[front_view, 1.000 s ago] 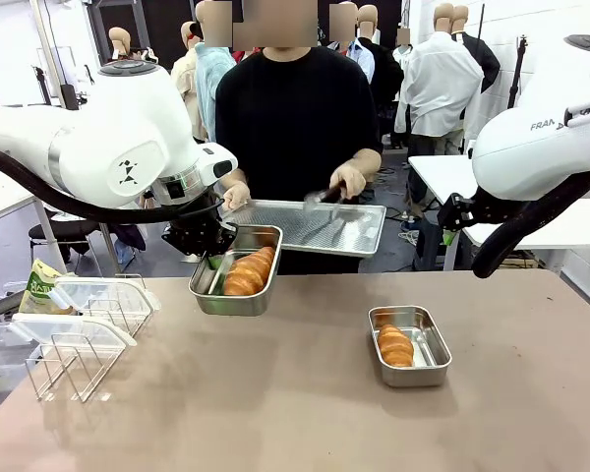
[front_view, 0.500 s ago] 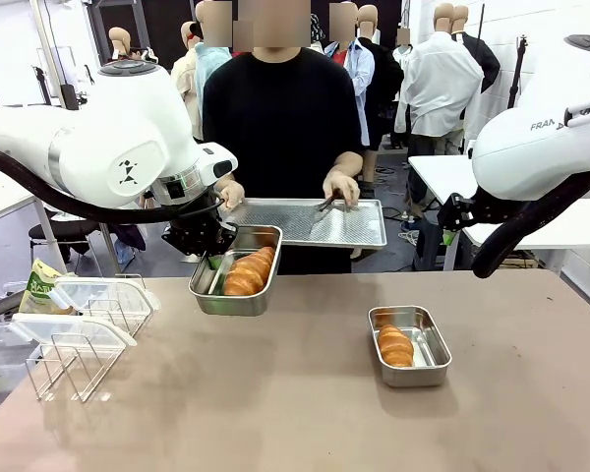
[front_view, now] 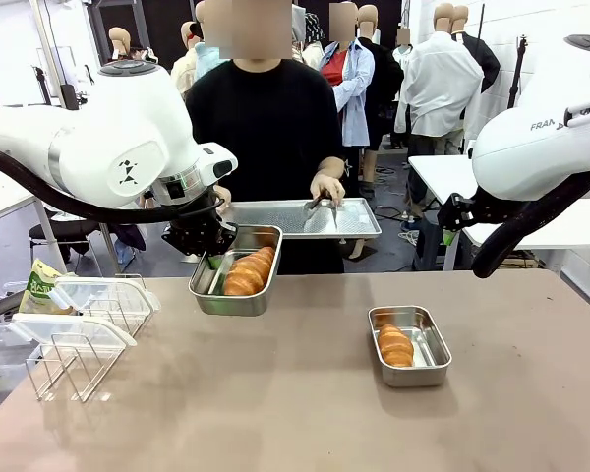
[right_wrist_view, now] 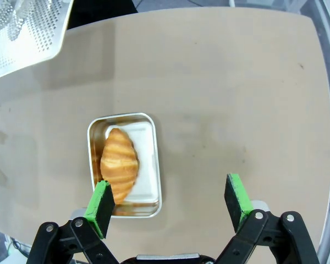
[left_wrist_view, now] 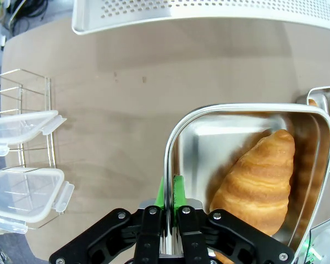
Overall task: Place the bread in airtight containers.
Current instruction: Once an object is inside an Airtight Container , place the container in the center of the table.
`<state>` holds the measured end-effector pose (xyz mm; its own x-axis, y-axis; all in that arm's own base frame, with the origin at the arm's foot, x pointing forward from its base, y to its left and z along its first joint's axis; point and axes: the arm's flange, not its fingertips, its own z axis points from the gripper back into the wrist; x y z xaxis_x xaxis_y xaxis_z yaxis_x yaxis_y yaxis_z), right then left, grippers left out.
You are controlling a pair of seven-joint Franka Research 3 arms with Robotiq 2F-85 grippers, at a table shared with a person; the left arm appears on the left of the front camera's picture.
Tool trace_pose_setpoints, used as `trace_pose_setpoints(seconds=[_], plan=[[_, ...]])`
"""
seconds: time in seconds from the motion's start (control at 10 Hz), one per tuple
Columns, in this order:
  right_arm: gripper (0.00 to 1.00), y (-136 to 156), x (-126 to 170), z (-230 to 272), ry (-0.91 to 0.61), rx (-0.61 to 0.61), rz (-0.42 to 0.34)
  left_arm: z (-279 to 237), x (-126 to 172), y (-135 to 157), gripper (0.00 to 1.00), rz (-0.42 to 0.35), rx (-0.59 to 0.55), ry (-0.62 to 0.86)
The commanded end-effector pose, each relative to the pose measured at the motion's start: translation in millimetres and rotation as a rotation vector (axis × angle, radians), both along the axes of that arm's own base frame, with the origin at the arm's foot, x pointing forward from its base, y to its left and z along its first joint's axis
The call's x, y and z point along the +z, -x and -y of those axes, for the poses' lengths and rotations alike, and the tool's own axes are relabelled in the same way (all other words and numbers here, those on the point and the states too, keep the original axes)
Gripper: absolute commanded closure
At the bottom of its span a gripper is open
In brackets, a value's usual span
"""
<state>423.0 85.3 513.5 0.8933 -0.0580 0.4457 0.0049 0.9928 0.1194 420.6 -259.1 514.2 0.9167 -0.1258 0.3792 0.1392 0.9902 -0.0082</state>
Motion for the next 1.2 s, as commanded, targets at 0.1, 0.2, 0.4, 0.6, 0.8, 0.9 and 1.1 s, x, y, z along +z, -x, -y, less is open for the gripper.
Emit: trace_pose_setpoints(seconds=[0.1, 0.2, 0.4, 0.6, 0.8, 0.9, 1.1], plan=[[0.00, 0, -1, 0, 0.002, 0.001, -0.002, -2, 4, 0, 1.00, 0.009, -0.006, -0.003], [0.00, 0, -1, 0, 0.002, 0.001, -0.002, -2, 4, 0, 1.00, 0.009, -0.006, -0.003], [0.00, 0, -1, 0, 0.002, 0.001, -0.002, -2, 4, 0, 1.00, 0.009, -0.006, -0.003], [0.00, 0, -1, 0, 0.002, 0.001, -0.002, -2, 4, 0, 1.00, 0.009, -0.006, -0.003], [0.00, 0, -1, 0, 0.002, 0.001, -0.002, 3, -8, -1, 1.00, -0.013, 0.007, -0.008], [0.00, 0, -1, 0, 0.002, 0.001, -0.002, 6, -18, -2, 1.00, -0.035, 0.029, -0.022], [0.00, 0, -1, 0, 0.002, 0.001, -0.002, 6, -49, -8, 1.00, -0.142, 0.013, 0.031]])
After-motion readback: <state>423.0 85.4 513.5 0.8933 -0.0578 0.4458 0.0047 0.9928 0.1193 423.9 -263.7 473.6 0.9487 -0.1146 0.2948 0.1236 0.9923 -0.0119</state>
